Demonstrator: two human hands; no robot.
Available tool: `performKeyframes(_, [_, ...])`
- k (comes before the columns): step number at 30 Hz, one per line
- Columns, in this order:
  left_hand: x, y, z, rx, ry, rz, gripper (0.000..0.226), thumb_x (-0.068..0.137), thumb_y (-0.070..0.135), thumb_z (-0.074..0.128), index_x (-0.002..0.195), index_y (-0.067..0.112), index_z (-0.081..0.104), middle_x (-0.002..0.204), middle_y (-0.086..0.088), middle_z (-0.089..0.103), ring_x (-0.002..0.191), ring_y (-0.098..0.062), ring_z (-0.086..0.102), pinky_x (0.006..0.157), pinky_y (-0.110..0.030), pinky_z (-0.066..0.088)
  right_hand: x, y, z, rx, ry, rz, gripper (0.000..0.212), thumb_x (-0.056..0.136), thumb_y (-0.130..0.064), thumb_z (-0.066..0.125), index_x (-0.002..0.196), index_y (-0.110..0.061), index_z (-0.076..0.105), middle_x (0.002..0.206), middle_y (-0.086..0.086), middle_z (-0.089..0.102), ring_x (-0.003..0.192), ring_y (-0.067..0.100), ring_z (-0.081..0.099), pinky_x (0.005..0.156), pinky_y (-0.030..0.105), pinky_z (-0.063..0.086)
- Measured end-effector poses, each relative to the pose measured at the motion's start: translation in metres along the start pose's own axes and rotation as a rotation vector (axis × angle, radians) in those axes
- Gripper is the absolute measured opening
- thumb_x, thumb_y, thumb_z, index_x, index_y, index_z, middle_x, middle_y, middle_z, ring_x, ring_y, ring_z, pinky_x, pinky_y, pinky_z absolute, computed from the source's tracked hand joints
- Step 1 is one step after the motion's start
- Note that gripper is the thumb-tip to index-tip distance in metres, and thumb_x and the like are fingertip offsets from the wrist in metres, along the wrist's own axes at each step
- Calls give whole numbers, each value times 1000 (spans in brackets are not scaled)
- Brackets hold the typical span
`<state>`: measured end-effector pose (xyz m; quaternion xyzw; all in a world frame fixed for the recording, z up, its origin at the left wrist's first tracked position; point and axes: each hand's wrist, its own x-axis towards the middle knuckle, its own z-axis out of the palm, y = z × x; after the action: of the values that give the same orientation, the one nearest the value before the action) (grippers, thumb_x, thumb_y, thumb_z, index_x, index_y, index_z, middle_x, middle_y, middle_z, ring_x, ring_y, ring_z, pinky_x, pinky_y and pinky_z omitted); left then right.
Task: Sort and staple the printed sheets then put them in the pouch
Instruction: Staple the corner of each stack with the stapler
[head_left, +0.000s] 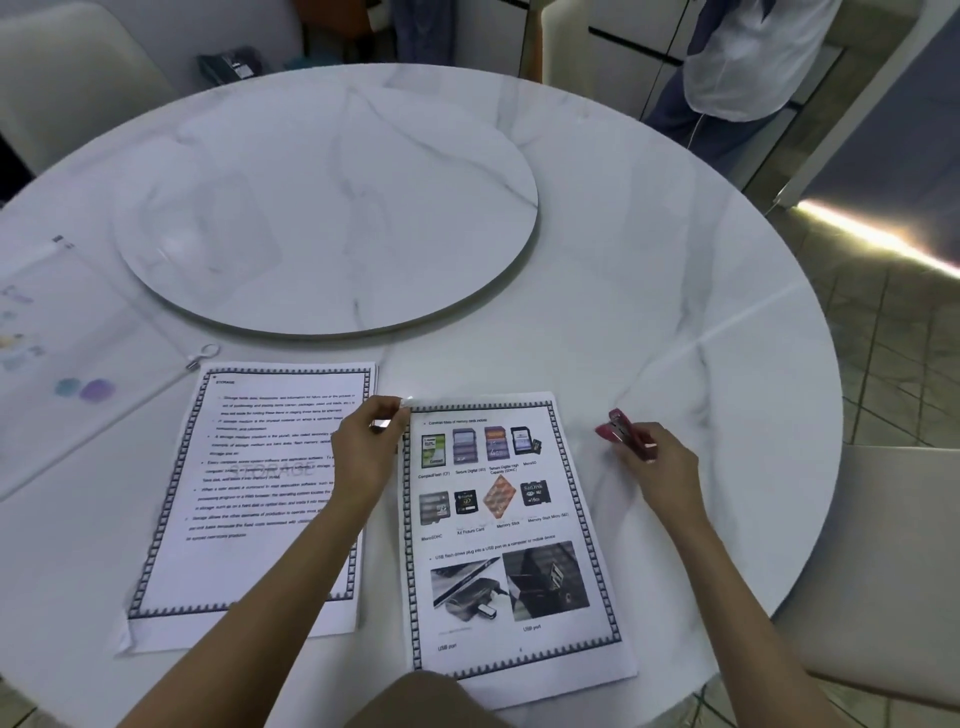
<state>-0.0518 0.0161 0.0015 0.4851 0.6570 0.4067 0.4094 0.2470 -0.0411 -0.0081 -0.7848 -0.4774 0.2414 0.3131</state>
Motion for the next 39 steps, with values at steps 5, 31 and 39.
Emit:
performKeyframes(5, [-7, 2, -1, -17, 8, 17, 12, 87, 18, 62, 96, 10, 64, 77, 9, 60, 65, -14, 56, 57, -16, 49, -14, -38, 9, 175, -79, -68, 26, 80, -10, 68, 105, -12, 63, 98, 0, 65, 83, 14, 59, 67, 4, 43])
performKeyframes(31, [-33, 2, -4, -19, 68, 88, 9, 87, 23, 62, 91, 17, 66, 83, 4, 67, 66, -9, 60, 60, -11, 46, 2, -133, 67, 480, -684, 64, 9, 91, -4, 51, 94, -8, 59, 79, 8, 64, 58, 14, 62, 59, 26, 51])
performKeyframes(39, [-21, -14, -5, 17, 111, 28, 10, 88, 20, 61, 93, 13, 66, 78, 10, 61, 60, 1, 53, 56, -2, 40, -7, -100, 86, 94, -509, -56, 5, 90, -11, 55, 93, -12, 59, 91, 8, 65, 75, 24, 65, 58, 24, 49])
